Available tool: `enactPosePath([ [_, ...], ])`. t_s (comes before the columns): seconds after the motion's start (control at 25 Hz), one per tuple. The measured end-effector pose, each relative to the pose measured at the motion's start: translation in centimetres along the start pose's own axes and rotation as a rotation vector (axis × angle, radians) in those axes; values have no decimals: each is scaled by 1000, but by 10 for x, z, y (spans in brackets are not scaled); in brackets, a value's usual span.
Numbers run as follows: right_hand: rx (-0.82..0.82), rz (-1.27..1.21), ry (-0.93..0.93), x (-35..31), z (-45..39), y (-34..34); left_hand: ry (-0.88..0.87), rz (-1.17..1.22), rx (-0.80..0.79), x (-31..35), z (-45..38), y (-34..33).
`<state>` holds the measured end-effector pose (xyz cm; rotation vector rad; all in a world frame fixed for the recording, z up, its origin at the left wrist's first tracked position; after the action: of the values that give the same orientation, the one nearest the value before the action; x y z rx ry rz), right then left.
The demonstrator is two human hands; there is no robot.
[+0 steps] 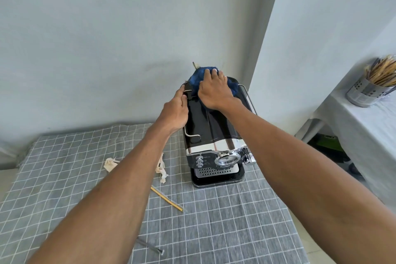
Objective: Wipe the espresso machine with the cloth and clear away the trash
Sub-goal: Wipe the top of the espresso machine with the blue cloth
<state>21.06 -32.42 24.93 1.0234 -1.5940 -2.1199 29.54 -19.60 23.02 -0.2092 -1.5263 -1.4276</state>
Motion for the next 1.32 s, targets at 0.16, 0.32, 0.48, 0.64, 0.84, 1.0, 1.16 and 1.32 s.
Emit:
enactPosePath([
  [0.16, 18, 80, 203, -3, 14, 0, 2, 7, -2, 0, -1, -1],
  [0.32, 50, -7, 199, 18, 25, 1, 25, 4, 6, 0, -3, -2],
  [0.48, -30, -35, 148, 6, -5, 7, 36, -1, -17, -1, 0, -1],
  [0.64, -143, 69, 356, -1, -13, 11, 18, -24, -15, 1, 2, -2],
  [0.84, -143, 93, 252, 10, -22, 16, 26, -17, 8, 1, 2, -3],
  [1.0, -161, 138, 330, -15, -20, 12, 25, -27, 11, -2, 0, -2],
  [1.16, -125, 124, 357, 0, -9, 14, 24, 5, 15, 3, 3, -2],
  [1.32, -17, 262, -3, 39, -10, 31, 50, 20, -3, 7, 11, 1],
])
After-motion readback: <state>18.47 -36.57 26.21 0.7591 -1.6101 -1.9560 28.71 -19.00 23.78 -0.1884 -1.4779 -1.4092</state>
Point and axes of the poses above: each hand's wrist, its own z-axis away from the middle knuckle, its own y-axis out of the back of the hand, x = y × z, the point moved 4 cm from there along -z, towards the middle knuckle, and after that the axes turned 6 degrees about -x, right-handed, at the moved point
